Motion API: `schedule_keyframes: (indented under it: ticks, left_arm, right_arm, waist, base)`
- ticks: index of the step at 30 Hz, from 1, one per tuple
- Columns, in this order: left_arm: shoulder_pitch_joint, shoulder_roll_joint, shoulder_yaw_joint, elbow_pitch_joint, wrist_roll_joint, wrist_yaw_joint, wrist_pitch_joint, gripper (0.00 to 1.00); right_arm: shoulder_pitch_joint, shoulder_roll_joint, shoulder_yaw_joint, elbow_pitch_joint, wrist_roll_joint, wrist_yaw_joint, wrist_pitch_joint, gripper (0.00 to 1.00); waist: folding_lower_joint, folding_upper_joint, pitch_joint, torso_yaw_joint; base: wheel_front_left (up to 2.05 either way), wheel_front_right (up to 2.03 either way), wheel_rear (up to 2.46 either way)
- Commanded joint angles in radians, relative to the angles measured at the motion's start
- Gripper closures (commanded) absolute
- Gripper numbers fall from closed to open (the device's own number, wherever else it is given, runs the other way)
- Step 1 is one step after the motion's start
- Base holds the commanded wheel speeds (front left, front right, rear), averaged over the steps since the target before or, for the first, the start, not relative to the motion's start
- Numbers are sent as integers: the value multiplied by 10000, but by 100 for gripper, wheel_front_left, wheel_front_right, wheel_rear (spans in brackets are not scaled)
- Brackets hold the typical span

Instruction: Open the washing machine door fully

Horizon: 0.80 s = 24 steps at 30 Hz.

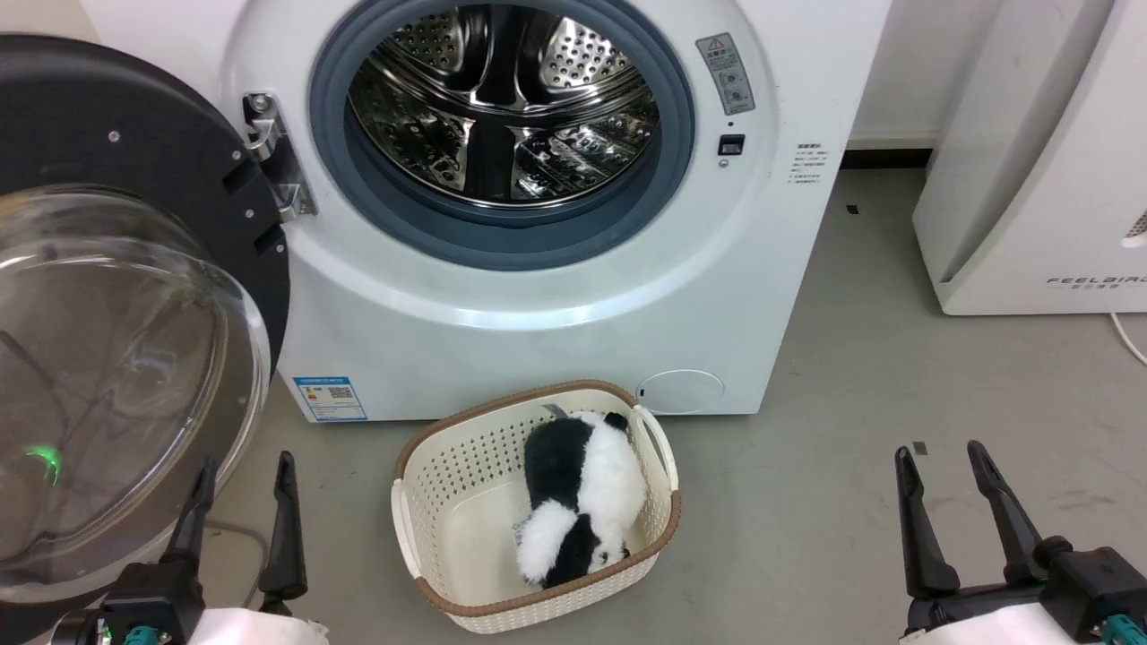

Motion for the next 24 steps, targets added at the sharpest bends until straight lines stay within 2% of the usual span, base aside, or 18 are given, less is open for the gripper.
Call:
schedule_keyframes:
  ticks: [1,4,5,24]
  left_arm:
    - [154,8,-18,59,56,-42,-42,0]
    - [148,3,-40,98,71,-49,-42,0]
    - [5,-8,-53,92,60,-1,2,100]
    - [-54,-31,-273,15,142,153,341,100]
  right_arm:
    - [141,32,34,-75,-88,6,-42,0]
    - [119,32,45,-101,-125,6,-42,0]
    - [0,0,31,-29,-51,0,4,100]
    - [-89,2,55,-30,-206,-1,333,100]
  waist:
    - [0,0,0,-47]
    - [0,0,9,-85]
    - [0,0,9,-87]
    - [0,0,-23,-68]
  base:
    - [0,0,0]
    - [0,0,0]
    - [0,0,0]
    - [0,0,0]
